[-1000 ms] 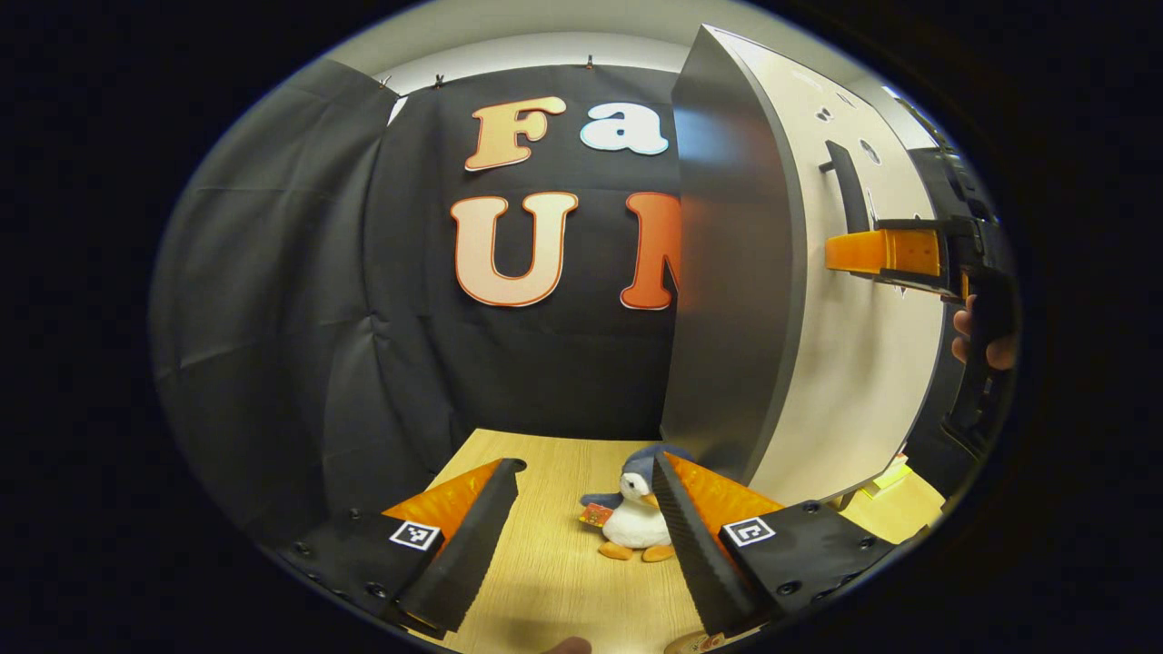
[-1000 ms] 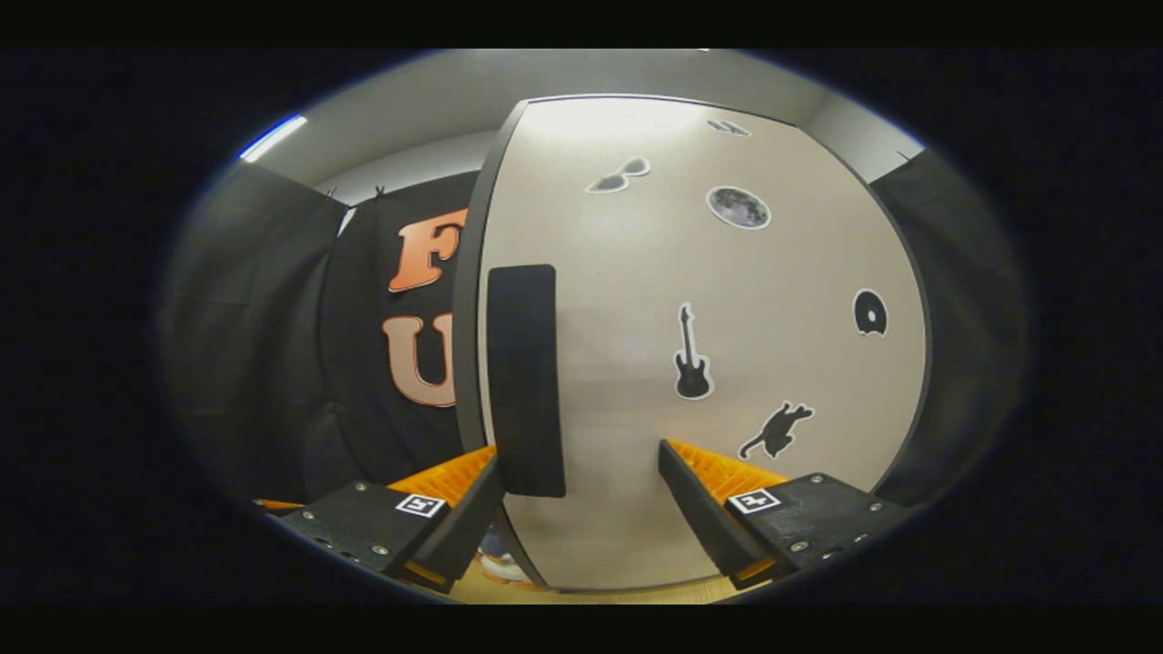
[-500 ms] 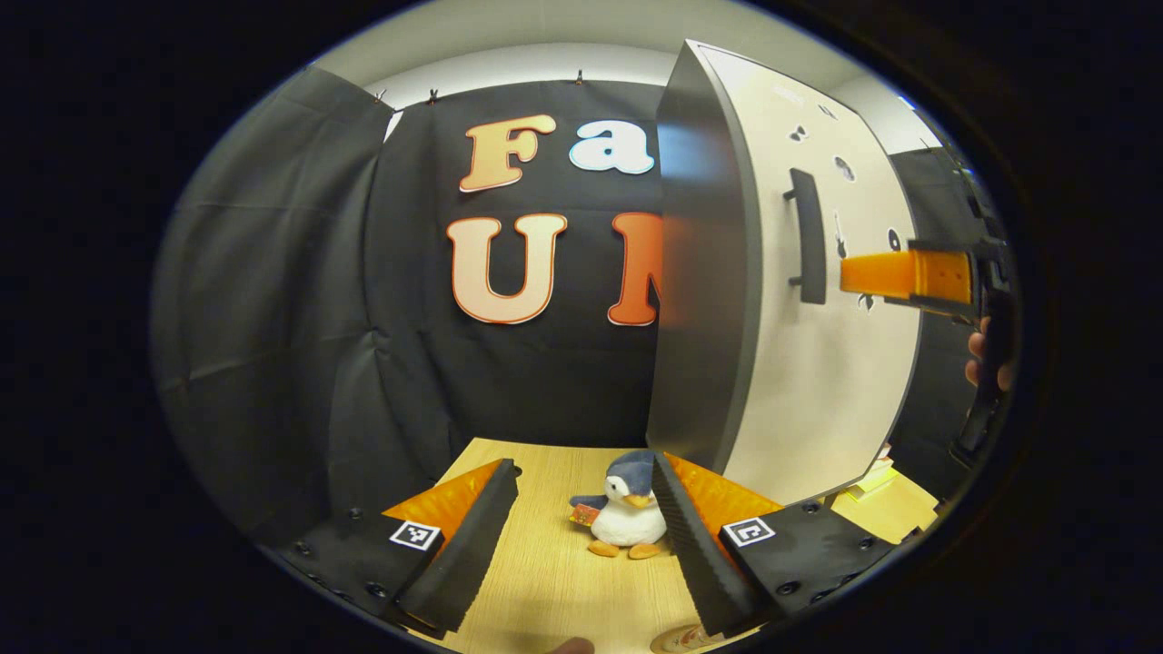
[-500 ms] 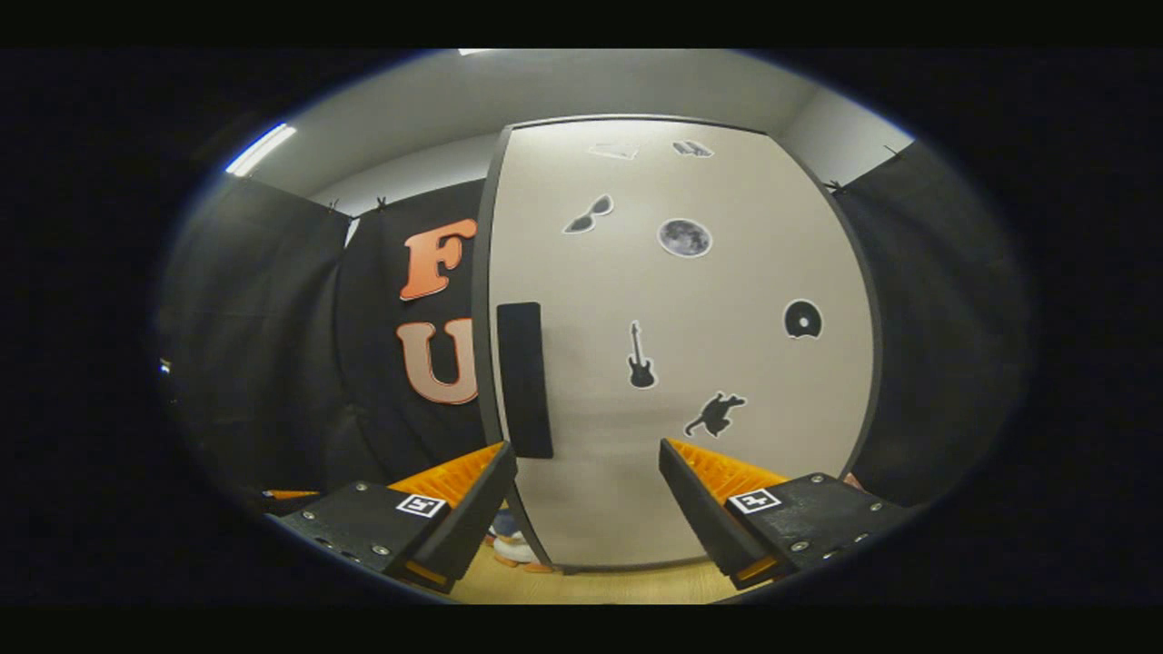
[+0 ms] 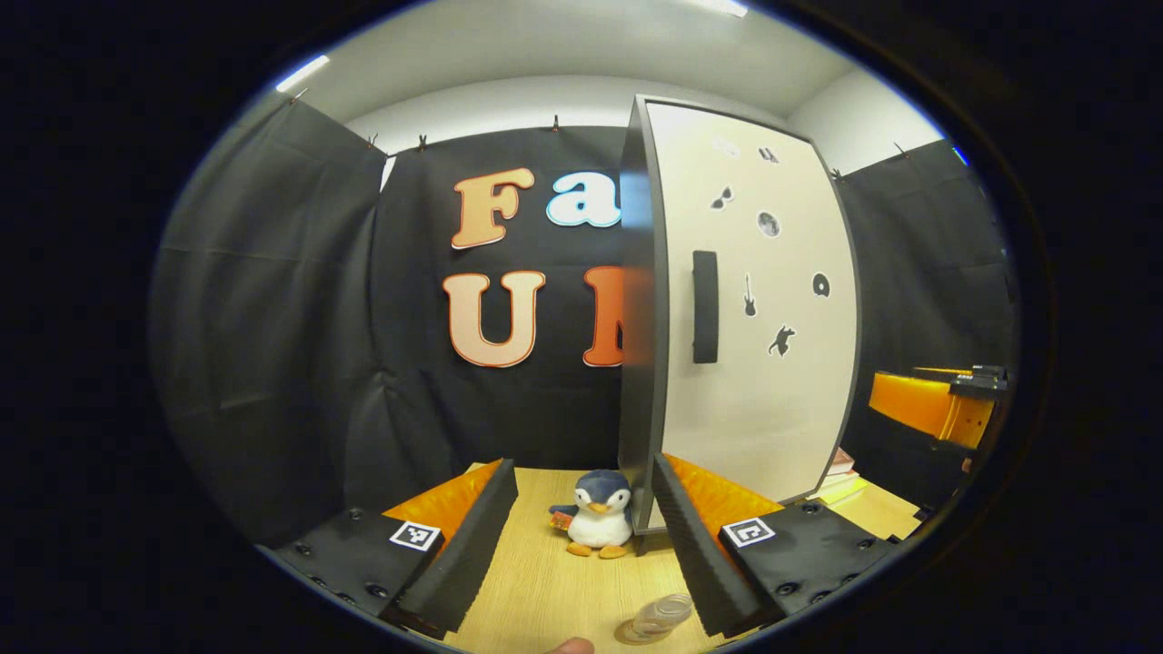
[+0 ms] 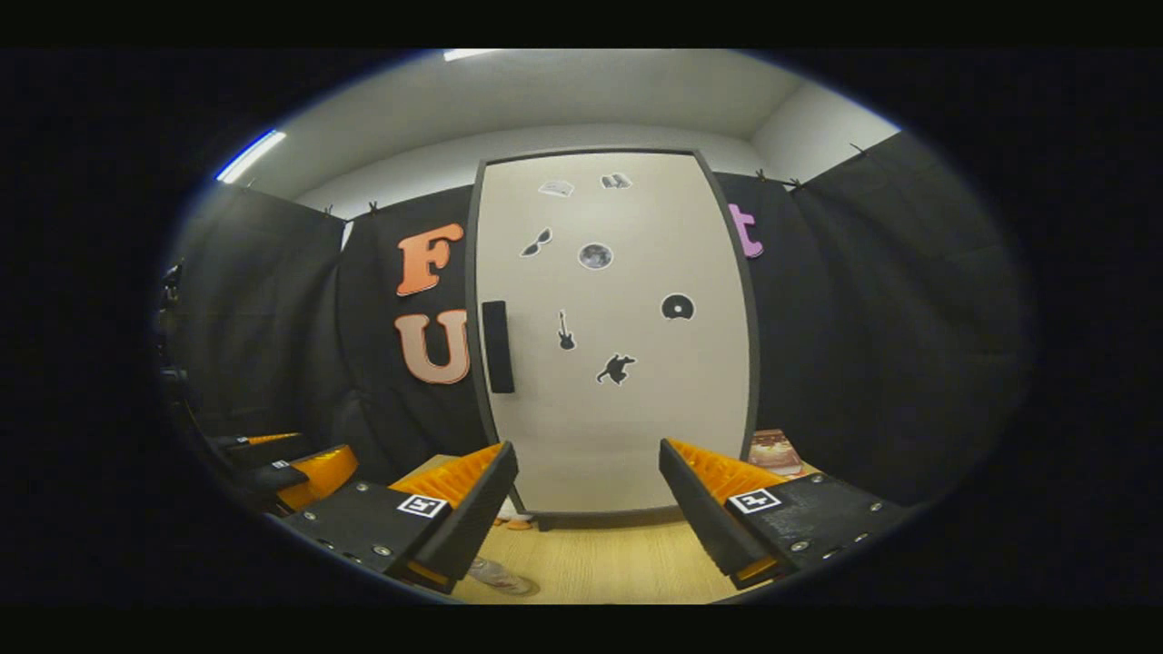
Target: Open the cabinet door with the right hand, grasp the bottle in the cabinet with the left hand and place it on the coaster, then close the cabinet door with the right hand.
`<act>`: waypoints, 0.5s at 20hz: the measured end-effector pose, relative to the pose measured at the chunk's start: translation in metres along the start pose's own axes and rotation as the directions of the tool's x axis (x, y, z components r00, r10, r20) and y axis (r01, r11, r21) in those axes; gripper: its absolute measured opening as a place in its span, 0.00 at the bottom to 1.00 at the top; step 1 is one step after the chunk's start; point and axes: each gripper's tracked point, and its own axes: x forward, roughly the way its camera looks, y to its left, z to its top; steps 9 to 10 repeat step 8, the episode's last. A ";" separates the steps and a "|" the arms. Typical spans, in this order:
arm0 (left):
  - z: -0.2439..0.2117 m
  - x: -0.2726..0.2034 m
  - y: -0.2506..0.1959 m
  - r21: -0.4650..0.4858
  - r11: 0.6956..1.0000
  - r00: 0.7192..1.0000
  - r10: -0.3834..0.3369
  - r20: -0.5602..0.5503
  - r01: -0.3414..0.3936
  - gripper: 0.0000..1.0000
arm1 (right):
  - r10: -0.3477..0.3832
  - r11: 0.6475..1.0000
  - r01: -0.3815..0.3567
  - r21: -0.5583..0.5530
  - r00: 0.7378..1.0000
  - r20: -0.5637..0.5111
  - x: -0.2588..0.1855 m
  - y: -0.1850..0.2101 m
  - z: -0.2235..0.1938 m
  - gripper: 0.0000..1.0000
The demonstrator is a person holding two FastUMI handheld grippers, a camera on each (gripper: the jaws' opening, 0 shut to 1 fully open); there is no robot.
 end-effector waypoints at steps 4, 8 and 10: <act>0.019 -0.035 -0.011 0.010 1.000 1.000 0.020 0.018 -0.020 0.97 | -0.017 1.000 0.017 -0.008 1.000 -0.002 -0.034 -0.015 -0.002 0.97; 0.029 -0.059 -0.016 0.034 0.999 0.999 0.022 0.029 -0.023 0.97 | -0.016 1.000 0.016 0.002 1.000 -0.001 -0.055 -0.022 -0.002 0.97; 0.029 -0.059 -0.016 0.034 0.999 0.999 0.022 0.029 -0.023 0.97 | -0.016 1.000 0.016 0.002 1.000 -0.001 -0.055 -0.022 -0.002 0.97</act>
